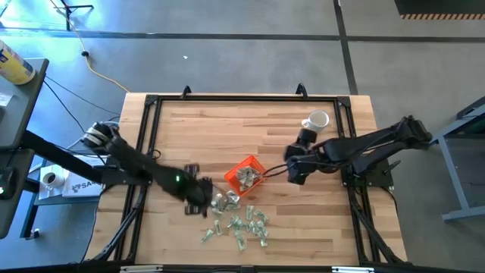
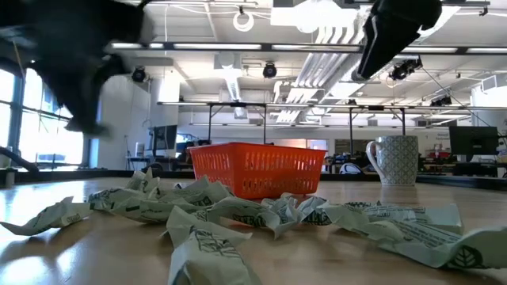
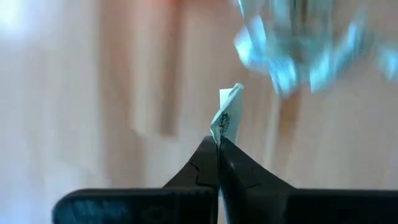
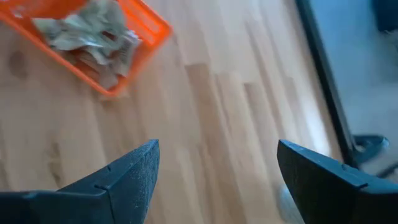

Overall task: Pick and place Stevia / Truvia into bins
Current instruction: Put the stevia packet into the orange bin

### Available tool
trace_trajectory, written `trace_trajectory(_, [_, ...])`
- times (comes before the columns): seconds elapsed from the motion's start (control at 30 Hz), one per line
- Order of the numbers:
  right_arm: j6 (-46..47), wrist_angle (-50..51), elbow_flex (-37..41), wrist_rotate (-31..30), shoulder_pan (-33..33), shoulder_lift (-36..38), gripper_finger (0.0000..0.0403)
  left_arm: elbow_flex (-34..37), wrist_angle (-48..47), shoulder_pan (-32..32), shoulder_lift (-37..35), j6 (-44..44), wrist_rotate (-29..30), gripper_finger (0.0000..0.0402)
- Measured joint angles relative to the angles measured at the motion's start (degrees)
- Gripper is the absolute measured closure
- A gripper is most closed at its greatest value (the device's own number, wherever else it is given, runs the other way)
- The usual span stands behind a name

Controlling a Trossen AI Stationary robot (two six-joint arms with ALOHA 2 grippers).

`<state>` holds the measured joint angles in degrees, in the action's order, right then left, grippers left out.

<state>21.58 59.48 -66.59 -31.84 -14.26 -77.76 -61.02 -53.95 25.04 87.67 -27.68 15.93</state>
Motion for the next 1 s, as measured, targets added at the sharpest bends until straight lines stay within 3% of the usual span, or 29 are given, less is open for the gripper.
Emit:
trace_trajectory(0.2, [7.1,1.9,4.2,-1.8,-1.2,3.2,0.0089,-1.9,15.8,-14.5,-4.9,8.1,-1.4,0.0370])
trace_trajectory(0.33, [13.2,-0.8,10.9,1.8,-2.7,5.2,0.0089,-2.1,31.0,-23.7,-1.2,10.6,-11.5,0.0366])
trace_trajectory(0.4, [15.8,-2.8,13.5,3.2,-4.1,5.8,0.0089,-1.8,32.3,-26.1,1.5,10.7,-15.4,0.0345])
trace_trajectory(0.57, [19.4,-8.6,16.3,3.9,-7.2,6.4,0.0089,-1.8,33.2,-26.8,7.6,5.6,-23.4,0.0276])
trace_trajectory(0.8, [12.4,-17.0,16.9,4.5,-7.7,4.6,0.0089,-1.8,30.3,-23.8,6.2,-2.7,-25.0,0.0216])
trace_trajectory(1.0, [10.2,-28.3,16.9,16.5,-4.2,-0.7,0.0089,-2.0,21.6,-18.8,-2.3,-4.8,-23.4,0.0212])
